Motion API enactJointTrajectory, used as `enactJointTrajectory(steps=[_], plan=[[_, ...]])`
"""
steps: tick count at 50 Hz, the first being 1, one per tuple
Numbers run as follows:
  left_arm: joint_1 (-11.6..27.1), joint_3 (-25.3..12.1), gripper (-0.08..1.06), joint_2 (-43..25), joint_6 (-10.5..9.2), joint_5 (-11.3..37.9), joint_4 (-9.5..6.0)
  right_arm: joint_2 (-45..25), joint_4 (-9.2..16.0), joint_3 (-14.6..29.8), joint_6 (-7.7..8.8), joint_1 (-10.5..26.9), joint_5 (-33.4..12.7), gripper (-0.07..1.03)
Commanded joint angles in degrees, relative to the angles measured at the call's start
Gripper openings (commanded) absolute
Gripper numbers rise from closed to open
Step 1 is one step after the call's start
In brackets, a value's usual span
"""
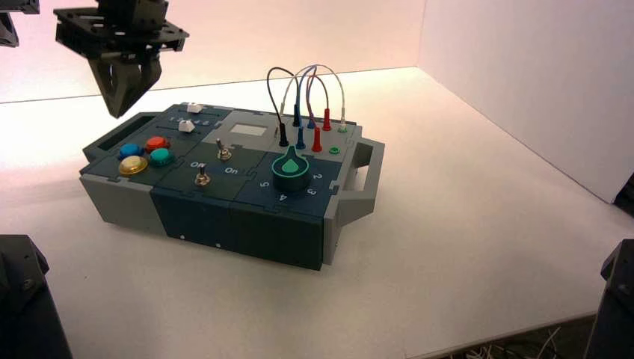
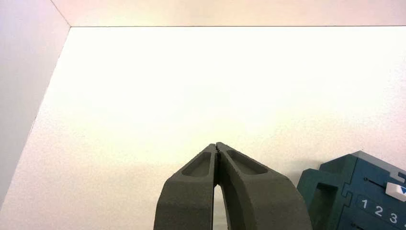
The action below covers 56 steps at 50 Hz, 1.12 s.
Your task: Push the blue button with the right gripper.
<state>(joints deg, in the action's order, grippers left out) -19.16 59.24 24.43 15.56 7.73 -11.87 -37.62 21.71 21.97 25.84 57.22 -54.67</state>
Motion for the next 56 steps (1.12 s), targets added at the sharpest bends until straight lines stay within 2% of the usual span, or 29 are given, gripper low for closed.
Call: enactJointTrajectory(steps=[1,21,41,56], plan=[[-0.18,-1.76,-0.03,0.26,0.00,-0.53,0.00,4.13,0.18,1.85,0.26,-0.53,-0.18,0.04],[1.58,-1.41,-0.03,0.00,-1.05,-0.53,-0.18,4.75,-0.70,5.36,0.26,-1.23,-1.41,0.04],[3.60,-1.49,-0.03,0.18,-1.14,-0.88,-0.18,5.36,-0.79,5.19,-0.88,-1.05,-1.49,0.04],[3.78,-1.49,-0.03,0.35,-1.23,-0.97,-0.18,6.06,-0.79,5.54,-0.88,-0.88,-1.58,0.04]])
